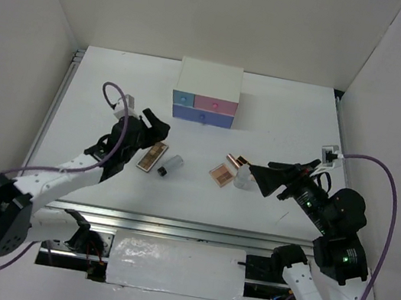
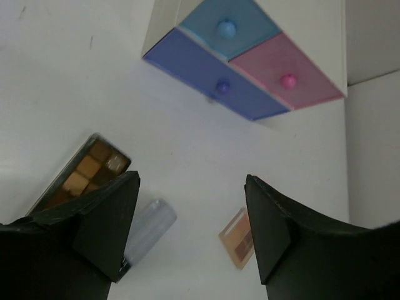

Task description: Organize the makeup

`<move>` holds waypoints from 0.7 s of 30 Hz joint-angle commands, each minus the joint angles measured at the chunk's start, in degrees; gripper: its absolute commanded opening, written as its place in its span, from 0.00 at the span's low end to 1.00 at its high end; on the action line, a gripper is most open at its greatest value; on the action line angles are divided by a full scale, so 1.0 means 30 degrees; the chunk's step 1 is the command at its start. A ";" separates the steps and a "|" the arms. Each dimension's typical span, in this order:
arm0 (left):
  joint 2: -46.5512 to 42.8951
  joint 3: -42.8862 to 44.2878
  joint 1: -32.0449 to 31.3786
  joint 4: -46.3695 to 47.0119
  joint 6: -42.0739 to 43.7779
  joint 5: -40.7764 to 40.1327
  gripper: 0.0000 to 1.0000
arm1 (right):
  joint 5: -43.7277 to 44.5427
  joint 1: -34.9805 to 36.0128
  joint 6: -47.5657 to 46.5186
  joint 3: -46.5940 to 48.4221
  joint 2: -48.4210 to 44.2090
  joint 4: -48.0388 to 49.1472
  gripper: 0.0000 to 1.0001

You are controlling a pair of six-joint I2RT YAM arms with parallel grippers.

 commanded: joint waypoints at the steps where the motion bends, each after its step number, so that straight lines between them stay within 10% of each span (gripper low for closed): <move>1: 0.2499 0.1012 0.1290 0.6608 -0.0883 0.1467 0.80 | -0.0835 0.0142 -0.0370 0.0658 -0.0290 0.0894 1.00; 9: 0.9499 0.5689 0.2699 0.7703 -0.1153 0.4894 0.48 | -0.0452 0.0376 -0.0721 0.1303 -0.0439 0.0481 1.00; 21: 1.2905 0.8395 0.3460 0.6879 -0.1295 0.6186 0.47 | -0.0892 0.0465 -0.0605 0.1567 0.0236 0.0717 1.00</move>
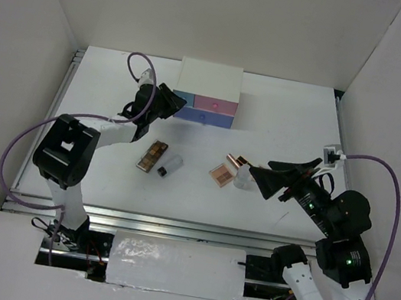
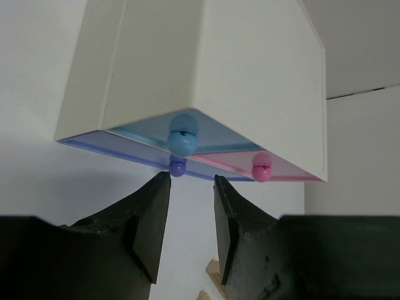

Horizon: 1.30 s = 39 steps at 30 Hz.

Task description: Organize the makeup

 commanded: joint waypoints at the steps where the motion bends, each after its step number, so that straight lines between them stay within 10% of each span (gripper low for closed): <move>1: 0.0891 0.0833 0.0415 0.0525 0.0125 0.0687 0.47 | -0.0353 0.0210 -0.0277 0.0897 0.0273 0.0615 1.00; 18: 0.1860 0.1390 0.0767 0.1960 0.0564 0.1743 0.58 | -0.0236 0.0356 -0.0336 0.0751 0.0273 0.0585 1.00; 39: 0.3061 0.2474 0.0973 0.1930 0.0798 0.2035 0.23 | -0.0090 0.0503 -0.0424 0.0604 0.0508 0.0673 1.00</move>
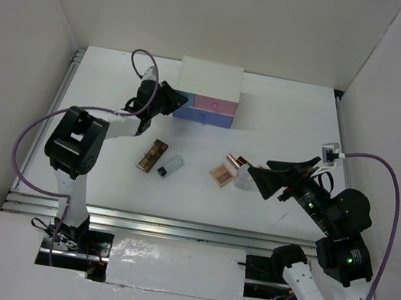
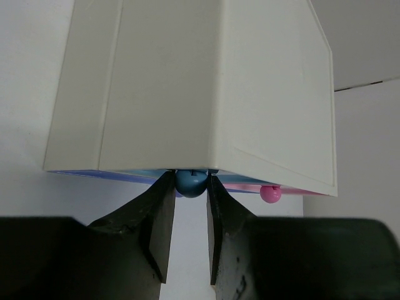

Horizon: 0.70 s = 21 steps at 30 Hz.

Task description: Organize the makeup

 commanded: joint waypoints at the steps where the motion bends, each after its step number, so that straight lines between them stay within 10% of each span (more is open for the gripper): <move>1: 0.0140 0.0507 0.0127 0.1107 0.0813 0.0046 0.20 | 0.0034 0.0167 -0.0336 0.0386 0.0238 0.0673 1.00; 6: -0.0093 0.0451 0.0040 0.1135 0.1078 0.0368 0.05 | 0.0093 0.0196 -0.0365 0.0386 0.0267 0.0673 1.00; 21: -0.3110 -0.3739 -0.1073 0.2689 0.0023 -0.1007 0.01 | 0.0034 0.0226 -0.0190 0.0328 -0.0084 0.0702 1.00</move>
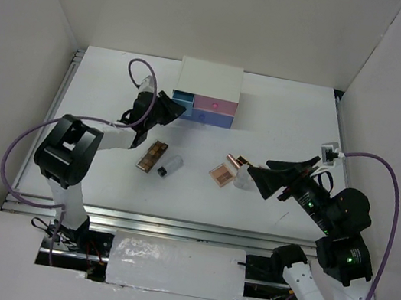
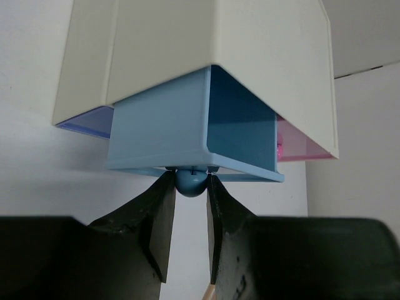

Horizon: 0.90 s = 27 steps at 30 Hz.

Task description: Organize the makeup

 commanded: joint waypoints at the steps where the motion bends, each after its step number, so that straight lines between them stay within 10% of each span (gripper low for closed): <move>1: -0.1260 -0.0490 -0.0504 0.1050 -0.0174 -0.0324 0.01 | 0.0056 0.0204 -0.0182 0.0385 -0.0215 0.0673 1.00; 18: -0.2786 -0.2426 -0.1590 0.0610 -0.0759 -0.1554 0.03 | 0.0232 0.0175 -0.0211 0.0298 -0.0508 0.0555 1.00; 27: -0.3224 -0.2572 -0.2058 0.0084 -0.0731 -0.1992 0.41 | 0.0671 0.0204 -0.0270 -0.0024 -0.0099 0.0877 1.00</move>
